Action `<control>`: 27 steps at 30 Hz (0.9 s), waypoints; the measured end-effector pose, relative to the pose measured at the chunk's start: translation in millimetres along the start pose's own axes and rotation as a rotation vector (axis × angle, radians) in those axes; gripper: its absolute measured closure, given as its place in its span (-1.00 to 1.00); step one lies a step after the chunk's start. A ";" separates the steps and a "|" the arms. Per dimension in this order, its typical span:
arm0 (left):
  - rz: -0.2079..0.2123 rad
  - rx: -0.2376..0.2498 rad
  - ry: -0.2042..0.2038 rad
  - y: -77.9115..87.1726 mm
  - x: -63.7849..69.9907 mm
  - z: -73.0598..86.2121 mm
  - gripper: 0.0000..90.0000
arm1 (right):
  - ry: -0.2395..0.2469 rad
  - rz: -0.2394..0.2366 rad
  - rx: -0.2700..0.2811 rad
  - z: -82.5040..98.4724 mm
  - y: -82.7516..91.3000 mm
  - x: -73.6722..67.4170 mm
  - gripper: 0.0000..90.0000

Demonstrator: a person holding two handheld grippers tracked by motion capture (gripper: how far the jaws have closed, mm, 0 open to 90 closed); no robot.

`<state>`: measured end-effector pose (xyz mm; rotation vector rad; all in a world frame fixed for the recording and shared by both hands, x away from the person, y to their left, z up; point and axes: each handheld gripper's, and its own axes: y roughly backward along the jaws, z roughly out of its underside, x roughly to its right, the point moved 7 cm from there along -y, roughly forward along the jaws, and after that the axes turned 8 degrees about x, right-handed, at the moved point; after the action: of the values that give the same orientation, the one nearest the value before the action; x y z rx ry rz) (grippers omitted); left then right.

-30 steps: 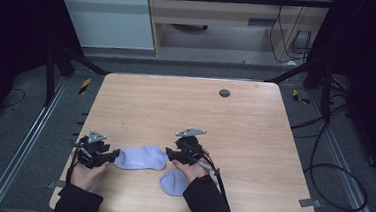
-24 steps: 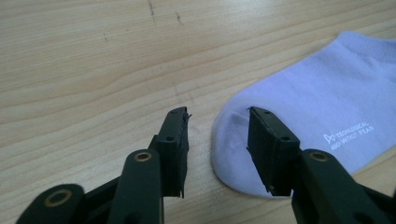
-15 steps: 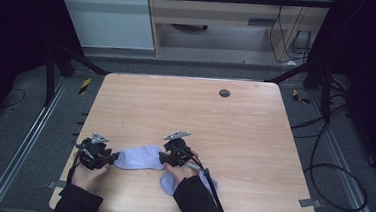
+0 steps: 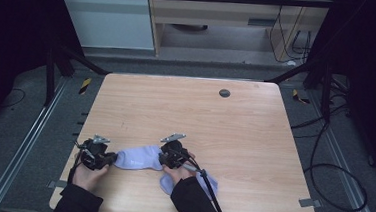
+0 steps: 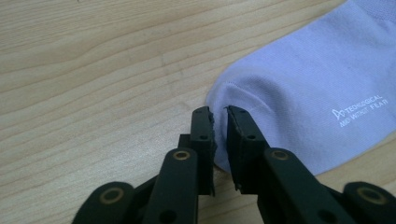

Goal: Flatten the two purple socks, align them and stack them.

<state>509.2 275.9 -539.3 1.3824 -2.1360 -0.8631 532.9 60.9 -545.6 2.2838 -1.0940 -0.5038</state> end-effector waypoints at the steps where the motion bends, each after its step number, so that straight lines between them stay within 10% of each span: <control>1: 0.000 0.000 0.000 0.0 0.0 0.0 0.84 | -0.005 0.003 -0.002 0.1 0.2 -0.7 0.49; 10: 0.006 0.003 0.010 0.3 1.2 -0.2 0.94 | -0.002 0.021 -0.009 0.1 0.7 -3.6 0.91; 27: 0.083 0.106 0.013 27.3 25.5 -23.7 0.94 | -0.035 -0.032 0.091 -20.4 44.3 0.5 0.93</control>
<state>497.5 254.7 -502.4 1.3357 -2.2412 -0.7171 518.2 44.2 -502.2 2.3830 -1.1195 -0.5188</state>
